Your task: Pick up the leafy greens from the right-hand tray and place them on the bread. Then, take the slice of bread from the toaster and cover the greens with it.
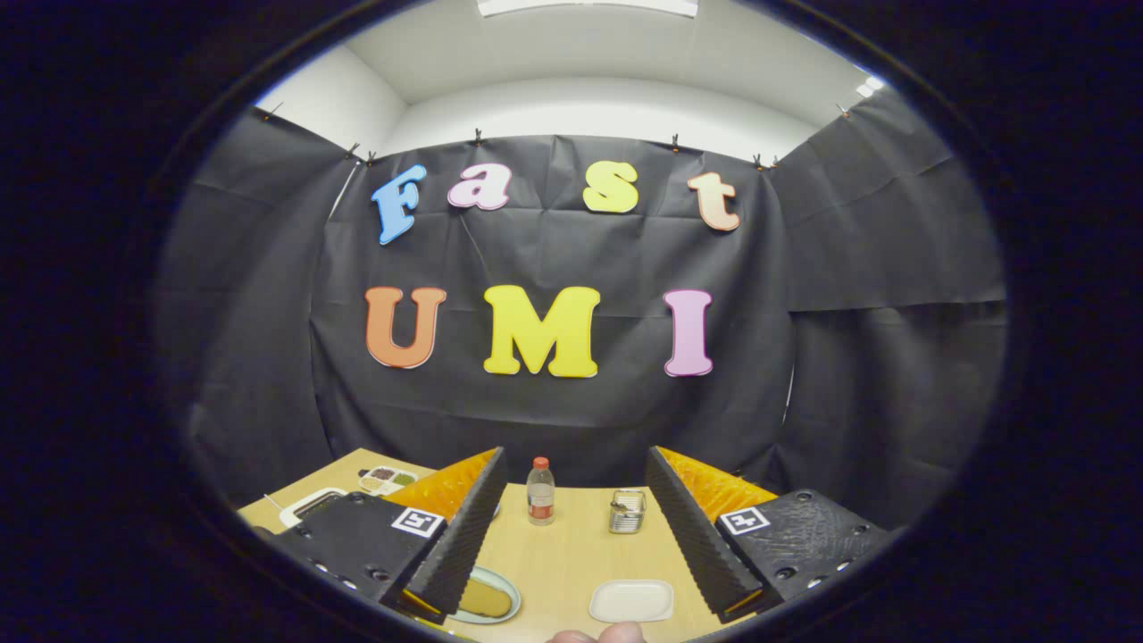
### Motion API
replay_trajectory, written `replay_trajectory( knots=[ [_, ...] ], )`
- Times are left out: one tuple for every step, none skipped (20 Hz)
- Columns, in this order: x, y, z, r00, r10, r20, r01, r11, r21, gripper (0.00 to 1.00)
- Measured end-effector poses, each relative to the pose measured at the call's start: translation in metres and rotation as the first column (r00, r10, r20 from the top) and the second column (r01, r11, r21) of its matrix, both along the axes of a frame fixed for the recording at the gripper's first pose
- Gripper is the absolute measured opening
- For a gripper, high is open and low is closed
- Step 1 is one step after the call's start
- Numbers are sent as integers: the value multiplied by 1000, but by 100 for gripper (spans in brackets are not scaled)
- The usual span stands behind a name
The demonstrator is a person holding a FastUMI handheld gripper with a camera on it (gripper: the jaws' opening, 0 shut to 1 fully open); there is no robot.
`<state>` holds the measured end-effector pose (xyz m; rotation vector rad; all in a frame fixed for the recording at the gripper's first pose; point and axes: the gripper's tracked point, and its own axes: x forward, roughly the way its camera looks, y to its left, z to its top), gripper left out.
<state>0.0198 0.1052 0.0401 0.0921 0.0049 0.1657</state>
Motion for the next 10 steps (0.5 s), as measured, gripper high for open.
replay_trajectory(
  knots=[
    [-4,1,-1,1000,-9,-3,9,1000,16,96],
    [-5,3,-2,1000,-12,-8,12,1000,26,96],
    [-7,4,-5,1000,-15,-14,16,1000,26,96],
    [-8,6,-4,1000,-16,-13,16,1000,24,96],
    [-8,7,-2,1000,-24,-8,24,999,23,96],
    [-7,8,0,1000,-27,-4,27,999,26,96],
    [-7,11,1,1000,-27,1,26,999,34,96],
    [-8,16,1,1000,-21,1,21,999,36,96],
    [-9,18,1,1000,-21,3,20,999,36,96],
    [-10,19,1,1000,-20,5,20,999,36,96]
  ],
)
